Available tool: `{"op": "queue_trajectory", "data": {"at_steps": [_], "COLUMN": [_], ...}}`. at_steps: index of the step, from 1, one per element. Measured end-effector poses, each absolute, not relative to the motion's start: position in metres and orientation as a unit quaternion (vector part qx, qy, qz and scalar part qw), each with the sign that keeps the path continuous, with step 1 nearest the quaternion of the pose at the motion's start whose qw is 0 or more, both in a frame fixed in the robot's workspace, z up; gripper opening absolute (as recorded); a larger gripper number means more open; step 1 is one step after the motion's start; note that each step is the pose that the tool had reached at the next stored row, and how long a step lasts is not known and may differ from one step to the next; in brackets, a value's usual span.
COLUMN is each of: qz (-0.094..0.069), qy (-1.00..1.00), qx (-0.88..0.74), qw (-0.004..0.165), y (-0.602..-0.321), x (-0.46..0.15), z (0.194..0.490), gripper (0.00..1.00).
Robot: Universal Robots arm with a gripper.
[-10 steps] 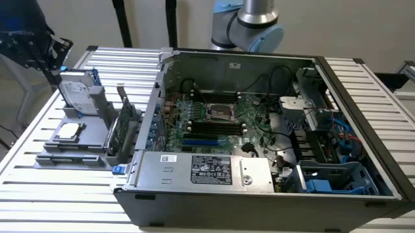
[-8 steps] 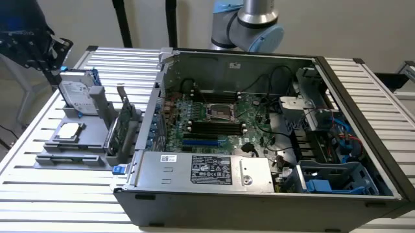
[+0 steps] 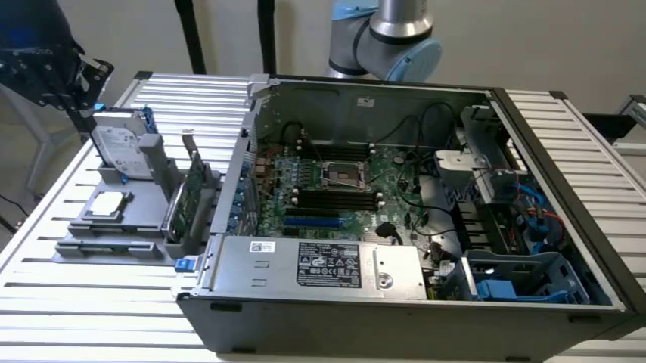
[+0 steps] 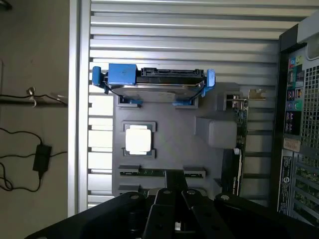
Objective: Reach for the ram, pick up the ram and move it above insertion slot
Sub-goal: 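Reach for the ram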
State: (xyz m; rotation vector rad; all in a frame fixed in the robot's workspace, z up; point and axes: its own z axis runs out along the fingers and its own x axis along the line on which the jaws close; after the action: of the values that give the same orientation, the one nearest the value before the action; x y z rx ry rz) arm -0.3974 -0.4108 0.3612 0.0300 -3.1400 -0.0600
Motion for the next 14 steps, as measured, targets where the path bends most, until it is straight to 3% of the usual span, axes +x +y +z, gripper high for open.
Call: {"op": "queue_trajectory", "data": {"at_steps": [14], "qz": [-0.020], "qy": [-1.000], "qx": [0.010], "qw": [0.000], "y": [-0.462], "x": [-0.397], "z": [0.359], "gripper": [0.11]}}
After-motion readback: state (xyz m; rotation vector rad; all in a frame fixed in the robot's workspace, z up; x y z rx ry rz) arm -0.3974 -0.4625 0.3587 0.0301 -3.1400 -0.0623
